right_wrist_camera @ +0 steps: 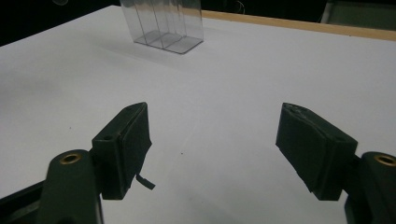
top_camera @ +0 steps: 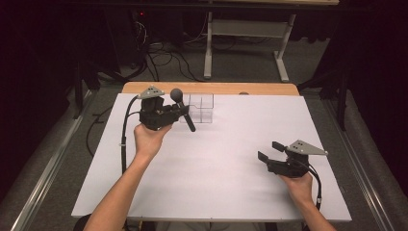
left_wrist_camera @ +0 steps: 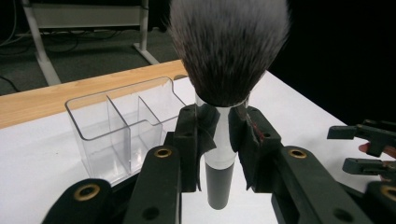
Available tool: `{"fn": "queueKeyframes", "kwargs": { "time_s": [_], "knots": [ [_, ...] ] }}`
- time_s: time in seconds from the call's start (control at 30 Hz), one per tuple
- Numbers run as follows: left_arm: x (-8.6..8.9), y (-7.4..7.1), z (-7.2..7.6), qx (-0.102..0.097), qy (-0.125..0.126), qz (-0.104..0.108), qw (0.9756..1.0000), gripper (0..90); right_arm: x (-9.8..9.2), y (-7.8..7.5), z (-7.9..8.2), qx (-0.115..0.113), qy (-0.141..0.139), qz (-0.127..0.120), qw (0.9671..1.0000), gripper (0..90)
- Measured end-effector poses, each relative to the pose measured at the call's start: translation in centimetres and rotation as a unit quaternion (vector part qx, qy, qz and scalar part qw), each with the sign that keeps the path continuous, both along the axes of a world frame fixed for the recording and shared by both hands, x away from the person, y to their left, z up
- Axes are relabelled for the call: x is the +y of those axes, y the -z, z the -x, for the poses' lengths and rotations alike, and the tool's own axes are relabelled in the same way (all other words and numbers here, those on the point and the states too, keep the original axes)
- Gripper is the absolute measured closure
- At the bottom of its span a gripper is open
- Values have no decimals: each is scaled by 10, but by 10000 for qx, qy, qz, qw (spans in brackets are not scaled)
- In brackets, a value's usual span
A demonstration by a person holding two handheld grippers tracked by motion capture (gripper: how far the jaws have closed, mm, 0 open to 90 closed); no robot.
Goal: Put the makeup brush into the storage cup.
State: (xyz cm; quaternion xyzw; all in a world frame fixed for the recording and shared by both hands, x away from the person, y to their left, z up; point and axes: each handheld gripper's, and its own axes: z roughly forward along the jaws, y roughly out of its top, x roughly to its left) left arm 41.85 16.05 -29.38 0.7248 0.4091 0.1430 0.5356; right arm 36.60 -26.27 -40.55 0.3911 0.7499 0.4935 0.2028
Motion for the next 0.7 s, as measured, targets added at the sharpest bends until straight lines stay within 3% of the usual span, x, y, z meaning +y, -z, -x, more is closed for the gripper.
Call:
{"fn": "queueKeyframes", "kwargs": {
  "time_s": [0.7],
  "knots": [
    [-1,-11,-17,-23,-152,-44,9999,704,1,1,1,27,5,-4,10000,278]
  ]
}}
